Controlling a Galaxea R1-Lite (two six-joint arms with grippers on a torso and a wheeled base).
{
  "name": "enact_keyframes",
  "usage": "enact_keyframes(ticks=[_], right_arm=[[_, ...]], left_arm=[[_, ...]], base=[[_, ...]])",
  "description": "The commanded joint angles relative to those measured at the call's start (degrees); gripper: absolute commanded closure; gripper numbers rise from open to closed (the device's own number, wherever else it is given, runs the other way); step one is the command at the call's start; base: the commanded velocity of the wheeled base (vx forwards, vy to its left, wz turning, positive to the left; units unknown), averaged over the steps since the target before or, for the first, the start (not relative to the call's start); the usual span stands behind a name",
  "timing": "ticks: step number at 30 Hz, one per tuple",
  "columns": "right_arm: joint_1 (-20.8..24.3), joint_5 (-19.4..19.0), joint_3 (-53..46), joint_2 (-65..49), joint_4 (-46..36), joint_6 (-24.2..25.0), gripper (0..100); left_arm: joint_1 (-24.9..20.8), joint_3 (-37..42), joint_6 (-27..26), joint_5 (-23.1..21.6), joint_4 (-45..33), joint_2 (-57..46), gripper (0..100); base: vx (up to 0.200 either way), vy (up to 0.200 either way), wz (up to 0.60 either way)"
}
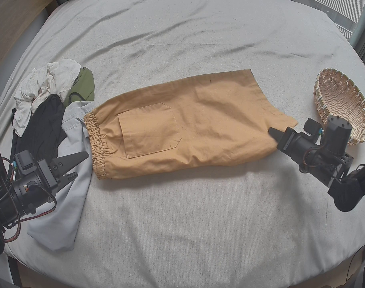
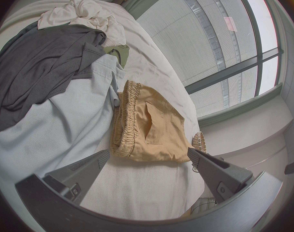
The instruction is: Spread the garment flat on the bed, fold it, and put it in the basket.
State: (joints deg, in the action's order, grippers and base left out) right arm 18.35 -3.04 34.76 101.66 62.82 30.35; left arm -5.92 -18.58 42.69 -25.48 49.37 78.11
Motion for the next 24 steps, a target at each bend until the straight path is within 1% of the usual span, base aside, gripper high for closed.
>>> enact_keyframes(ticks=[1, 6, 10, 11, 15, 17, 18, 21, 23, 24], right_arm=[[-2.00, 0.22, -6.19, -9.72, -2.61, -1.17, 100], [-5.34, 0.22, -11.29, -18.25, -10.35, -4.08, 100], [-7.10, 0.14, -14.63, -23.26, -13.07, -4.87, 100], [-8.33, 0.14, -16.39, -25.63, -14.48, -5.04, 100], [-11.84, -0.66, -19.11, -29.24, -17.47, -6.98, 100], [-13.78, -2.50, -20.17, -30.29, -18.43, -7.77, 100], [-14.48, -3.64, -20.52, -30.73, -18.70, -7.94, 0], [-15.80, -4.44, -20.60, -31.08, -18.87, -7.94, 0], [-15.80, -4.44, -20.69, -31.43, -18.96, -8.12, 0], [-15.89, -4.44, -20.78, -32.84, -19.14, -8.12, 0]], left_arm=[[-0.84, 0.30, 0.02, -0.01, 1.25, 1.79, 0], [-1.28, 0.21, -0.06, -0.10, 1.34, 3.55, 0], [-2.60, -0.14, -0.06, -0.10, 2.48, 6.18, 0], [-3.57, -0.32, 0.02, -0.10, 4.33, 7.94, 0], [-5.94, -0.67, -0.24, -0.01, 9.08, 13.13, 0], [-7.08, -0.67, 0.02, 0.08, 11.98, 15.32, 0], [-7.43, -0.67, 0.02, 0.17, 13.38, 16.29, 0], [-8.93, -0.58, 0.37, 0.17, 16.72, 18.49, 0], [-9.54, -0.58, 0.55, 0.17, 17.60, 18.93, 0], [-10.60, -0.58, 0.55, 0.17, 18.30, 19.72, 0]], base=[[0.000, 0.000, 0.00], [0.000, 0.000, 0.00], [0.000, 0.000, 0.00], [0.000, 0.000, 0.00], [0.000, 0.000, 0.00], [0.000, 0.000, 0.00], [0.000, 0.000, 0.00], [0.000, 0.000, 0.00], [0.000, 0.000, 0.00], [0.000, 0.000, 0.00]])
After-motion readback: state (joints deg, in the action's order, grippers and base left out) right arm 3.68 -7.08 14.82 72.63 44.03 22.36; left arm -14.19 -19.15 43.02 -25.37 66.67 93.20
